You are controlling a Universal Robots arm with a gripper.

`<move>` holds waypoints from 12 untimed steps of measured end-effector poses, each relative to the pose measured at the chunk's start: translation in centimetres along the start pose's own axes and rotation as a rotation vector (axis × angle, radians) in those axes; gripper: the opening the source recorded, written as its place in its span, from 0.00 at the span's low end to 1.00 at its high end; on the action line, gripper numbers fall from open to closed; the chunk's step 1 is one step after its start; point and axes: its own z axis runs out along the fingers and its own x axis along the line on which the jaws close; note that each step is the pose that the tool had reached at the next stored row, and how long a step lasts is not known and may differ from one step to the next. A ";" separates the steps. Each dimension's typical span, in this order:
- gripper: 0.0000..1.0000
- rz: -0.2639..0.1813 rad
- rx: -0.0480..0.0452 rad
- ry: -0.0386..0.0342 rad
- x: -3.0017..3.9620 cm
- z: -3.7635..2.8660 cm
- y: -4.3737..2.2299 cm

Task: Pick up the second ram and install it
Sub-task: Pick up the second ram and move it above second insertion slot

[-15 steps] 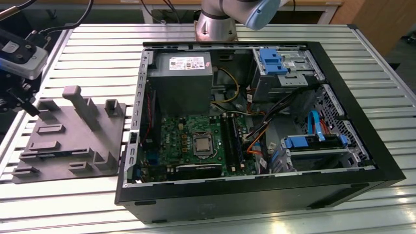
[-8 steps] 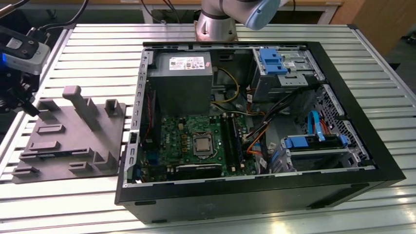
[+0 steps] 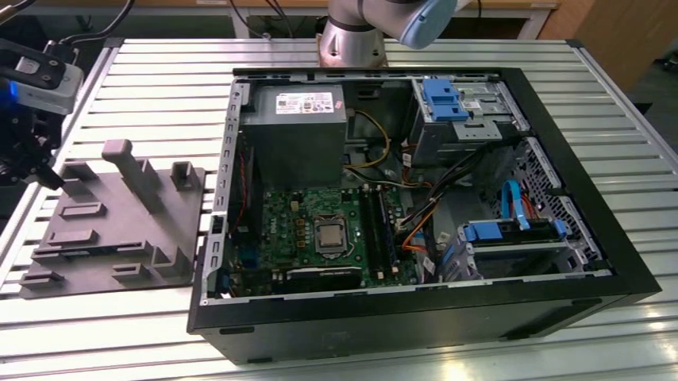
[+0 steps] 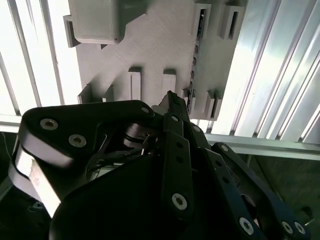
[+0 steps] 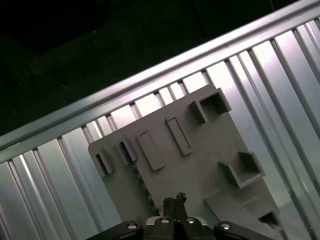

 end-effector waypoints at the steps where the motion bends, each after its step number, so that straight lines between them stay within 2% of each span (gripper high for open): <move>1: 0.11 -0.011 -0.0002 0.0004 0.00 0.00 0.00; 8: 0.11 -0.070 -0.0016 0.0033 0.01 0.01 0.02; 12: 0.11 -0.088 -0.0020 0.0041 0.01 0.02 0.04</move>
